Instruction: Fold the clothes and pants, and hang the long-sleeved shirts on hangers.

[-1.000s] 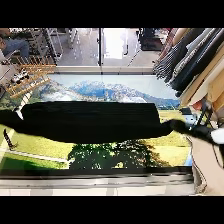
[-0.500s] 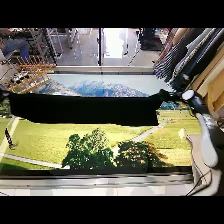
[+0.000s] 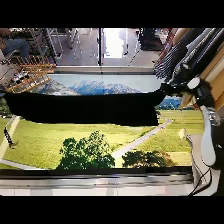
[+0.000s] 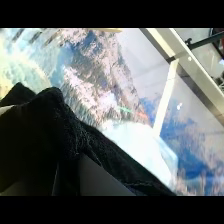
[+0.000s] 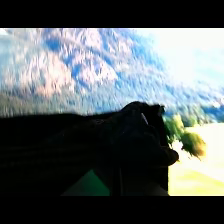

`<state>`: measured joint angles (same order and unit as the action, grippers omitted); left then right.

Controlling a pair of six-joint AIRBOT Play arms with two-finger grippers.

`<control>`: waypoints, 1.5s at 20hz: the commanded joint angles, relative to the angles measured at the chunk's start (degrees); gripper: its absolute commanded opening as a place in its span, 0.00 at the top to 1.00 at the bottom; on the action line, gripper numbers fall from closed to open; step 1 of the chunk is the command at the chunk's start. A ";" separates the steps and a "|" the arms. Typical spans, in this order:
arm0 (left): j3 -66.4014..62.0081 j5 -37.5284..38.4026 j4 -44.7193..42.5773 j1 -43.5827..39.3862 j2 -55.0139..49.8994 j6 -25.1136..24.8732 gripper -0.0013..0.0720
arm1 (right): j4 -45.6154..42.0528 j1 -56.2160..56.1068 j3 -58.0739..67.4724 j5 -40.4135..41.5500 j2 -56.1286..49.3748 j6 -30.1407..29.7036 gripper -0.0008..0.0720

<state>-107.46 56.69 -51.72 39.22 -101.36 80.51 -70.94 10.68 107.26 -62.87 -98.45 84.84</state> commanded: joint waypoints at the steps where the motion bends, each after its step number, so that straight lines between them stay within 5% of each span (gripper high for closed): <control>1: -0.07 13.86 -0.09 6.86 5.92 -4.35 0.95 | -9.03 0.07 0.52 -17.35 7.85 -0.74 0.93; 4: -0.07 23.02 -0.09 11.78 6.71 -5.33 0.95 | -12.94 0.04 -0.02 -26.97 10.67 -0.72 0.93; 8: -0.04 22.99 -0.07 12.04 4.31 -6.43 0.95 | -12.76 -0.13 -0.22 -22.77 8.96 0.07 0.93; 13: -0.07 7.80 -0.02 4.22 -6.23 -1.66 0.95 | -11.08 -0.85 -0.48 -7.48 -5.81 4.07 0.93; 17: -0.07 -7.87 7.56 -2.47 -15.54 0.72 0.95 | -1.44 -1.09 1.36 10.14 -16.44 7.15 0.93; 18: -0.07 -12.00 10.34 -3.80 -16.98 0.70 0.89 | 0.59 -1.25 1.49 14.10 -17.40 7.13 0.92; 19: -0.07 -15.52 12.07 -4.83 -17.75 0.70 0.64 | 1.29 -1.46 1.49 17.64 -17.86 7.10 0.88; 20: -0.07 -17.94 12.68 -5.57 -17.92 0.70 0.34 | 1.40 -1.57 1.51 19.67 -17.84 7.06 0.57; 21: -0.07 -18.34 12.68 -5.79 -17.62 0.63 0.17 | 1.14 -1.53 1.95 18.49 -17.44 6.99 0.26; 24: -0.07 -9.16 8.76 -3.30 -15.04 -1.95 0.16 | -0.33 1.09 1.99 4.26 -15.28 6.91 0.23; 27: -0.07 9.68 -5.86 0.28 -11.74 -0.72 0.16 | 10.03 5.27 -3.78 -10.40 -12.94 0.48 0.33; 30: 0.00 22.88 -18.18 0.94 -11.23 4.37 0.16 | 18.67 6.54 -18.75 -10.91 -6.03 -3.43 0.33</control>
<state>-107.53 65.08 -57.41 39.03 -113.56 81.52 -60.93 15.53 98.32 -68.38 -109.19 85.73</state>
